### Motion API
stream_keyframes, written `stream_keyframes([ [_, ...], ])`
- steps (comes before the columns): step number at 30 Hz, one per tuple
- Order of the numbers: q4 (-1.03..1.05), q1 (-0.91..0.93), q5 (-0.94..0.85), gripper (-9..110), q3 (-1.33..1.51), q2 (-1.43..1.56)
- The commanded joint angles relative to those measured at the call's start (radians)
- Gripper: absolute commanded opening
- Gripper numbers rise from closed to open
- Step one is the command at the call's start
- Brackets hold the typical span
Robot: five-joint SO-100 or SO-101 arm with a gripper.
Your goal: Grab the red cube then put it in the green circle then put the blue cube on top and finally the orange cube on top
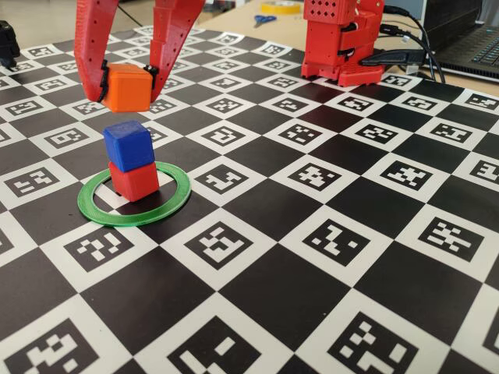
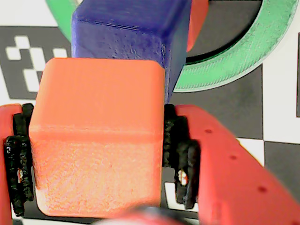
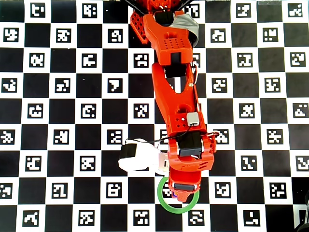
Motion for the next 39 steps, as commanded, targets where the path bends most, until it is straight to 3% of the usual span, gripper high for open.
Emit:
stream_keyframes([
  [1,-0.021,0.011,0.011,1,-0.091,0.025],
  [39,-0.032,0.012,0.026,2,-0.091,-0.006],
])
